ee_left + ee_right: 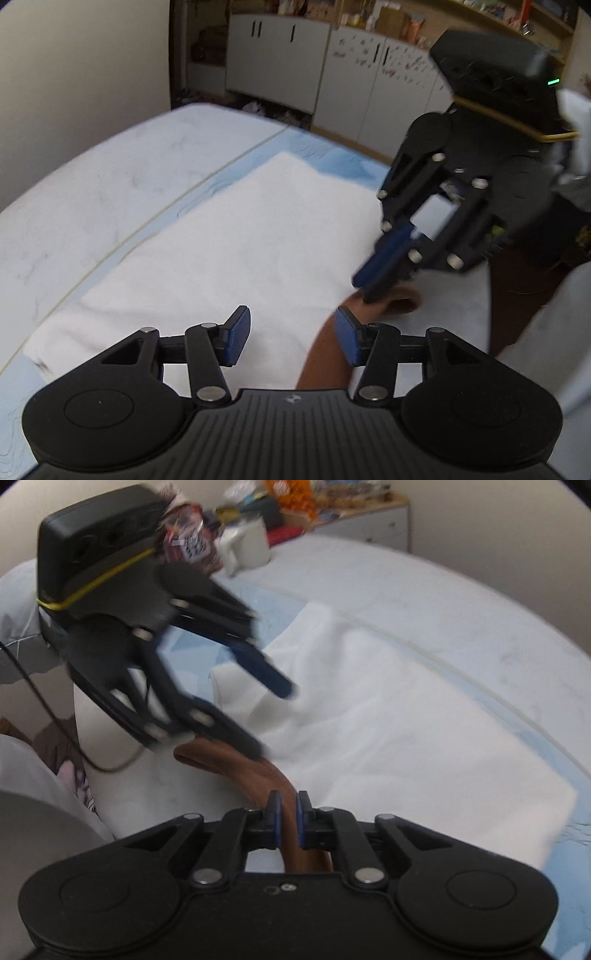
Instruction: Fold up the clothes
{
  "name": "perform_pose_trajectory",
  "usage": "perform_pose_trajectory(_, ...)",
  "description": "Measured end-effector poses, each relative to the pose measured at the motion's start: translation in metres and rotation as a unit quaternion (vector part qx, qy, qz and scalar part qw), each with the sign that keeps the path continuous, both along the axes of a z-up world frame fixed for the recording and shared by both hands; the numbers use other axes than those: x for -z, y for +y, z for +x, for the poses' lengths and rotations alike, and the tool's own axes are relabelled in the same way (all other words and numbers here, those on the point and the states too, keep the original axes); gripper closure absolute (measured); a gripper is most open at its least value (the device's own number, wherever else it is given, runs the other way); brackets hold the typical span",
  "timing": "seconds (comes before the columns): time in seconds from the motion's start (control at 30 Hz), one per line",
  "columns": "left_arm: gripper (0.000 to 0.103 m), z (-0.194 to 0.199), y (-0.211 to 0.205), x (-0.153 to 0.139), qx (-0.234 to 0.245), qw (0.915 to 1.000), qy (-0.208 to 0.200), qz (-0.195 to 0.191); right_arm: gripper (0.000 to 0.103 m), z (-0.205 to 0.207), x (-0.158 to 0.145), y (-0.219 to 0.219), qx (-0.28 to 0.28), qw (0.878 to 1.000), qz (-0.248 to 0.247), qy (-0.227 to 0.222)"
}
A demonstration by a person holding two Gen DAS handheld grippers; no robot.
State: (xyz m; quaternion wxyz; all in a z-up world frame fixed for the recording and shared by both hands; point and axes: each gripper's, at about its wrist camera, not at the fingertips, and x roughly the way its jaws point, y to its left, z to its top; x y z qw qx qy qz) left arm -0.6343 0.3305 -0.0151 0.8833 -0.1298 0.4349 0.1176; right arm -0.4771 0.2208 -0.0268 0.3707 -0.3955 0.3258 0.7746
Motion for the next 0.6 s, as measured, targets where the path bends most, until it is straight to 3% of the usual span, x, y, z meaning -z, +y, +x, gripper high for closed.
perform_pose_trajectory(0.1, 0.057, 0.003, 0.003, 0.031, -0.012, 0.9989, 0.04, -0.02, 0.0, -0.008, 0.025, 0.003, -0.007, 0.999, -0.028, -0.015)
perform_pose_trajectory(0.2, 0.057, -0.002, 0.002, 0.046, -0.022, 0.9981, 0.051, -0.028, 0.0, -0.013, 0.047, 0.004, -0.002, 0.999, -0.048, -0.025)
perform_pose_trajectory(0.4, 0.058, -0.01, -0.016, 0.014, -0.028, 0.9995, 0.015, 0.0, 0.0, -0.024, 0.064, 0.005, -0.003, 0.998, -0.046, -0.047)
perform_pose_trajectory(0.47, 0.058, -0.009, -0.028, 0.011, -0.015, 0.9994, 0.027, 0.013, 0.0, -0.023, 0.065, 0.006, -0.005, 0.998, -0.047, -0.044)
perform_pose_trajectory(0.6, 0.061, 0.002, -0.046, 0.042, -0.018, 0.9944, 0.089, 0.053, 0.0, -0.023, 0.065, 0.009, -0.008, 0.998, -0.053, -0.038)
